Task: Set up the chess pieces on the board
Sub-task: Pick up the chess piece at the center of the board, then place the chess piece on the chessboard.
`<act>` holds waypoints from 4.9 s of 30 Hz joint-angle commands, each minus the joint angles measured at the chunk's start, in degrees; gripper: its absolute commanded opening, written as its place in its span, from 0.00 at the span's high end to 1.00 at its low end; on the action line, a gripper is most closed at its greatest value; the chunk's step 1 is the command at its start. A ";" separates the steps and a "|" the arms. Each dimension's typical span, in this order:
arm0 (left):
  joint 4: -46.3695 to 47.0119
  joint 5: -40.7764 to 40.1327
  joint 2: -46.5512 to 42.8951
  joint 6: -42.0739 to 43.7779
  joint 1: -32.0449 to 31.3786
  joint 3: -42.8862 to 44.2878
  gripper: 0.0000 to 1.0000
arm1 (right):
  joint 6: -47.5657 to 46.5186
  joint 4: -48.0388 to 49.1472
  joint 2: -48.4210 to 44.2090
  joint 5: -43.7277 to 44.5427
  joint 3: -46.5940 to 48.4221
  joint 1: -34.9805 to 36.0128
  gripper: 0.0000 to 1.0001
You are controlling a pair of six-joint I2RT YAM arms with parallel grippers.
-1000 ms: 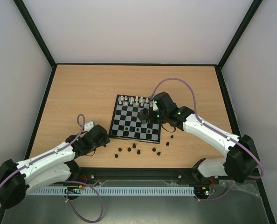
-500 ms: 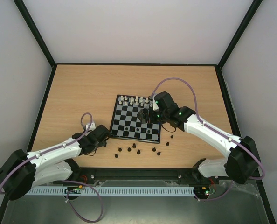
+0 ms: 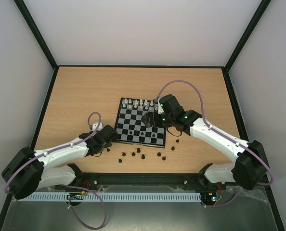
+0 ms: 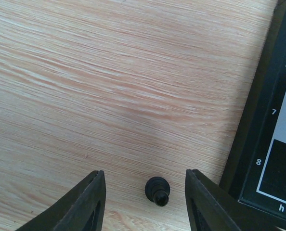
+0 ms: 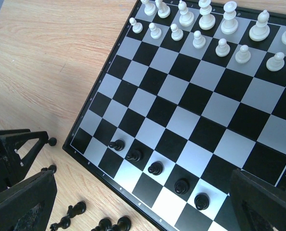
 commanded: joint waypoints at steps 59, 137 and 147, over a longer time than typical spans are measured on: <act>-3.52 1.69 0.23 2.49 -0.68 4.85 0.98 | -0.07 1.20 0.15 -2.56 -1.69 -0.05 0.01; 2.90 7.29 24.51 10.35 -4.53 21.62 0.75 | 0.06 1.47 -0.46 -1.47 -2.08 -0.04 0.01; -2.10 5.08 16.75 10.52 -5.94 23.96 0.63 | 0.24 2.15 0.16 -2.28 -2.21 -0.02 0.01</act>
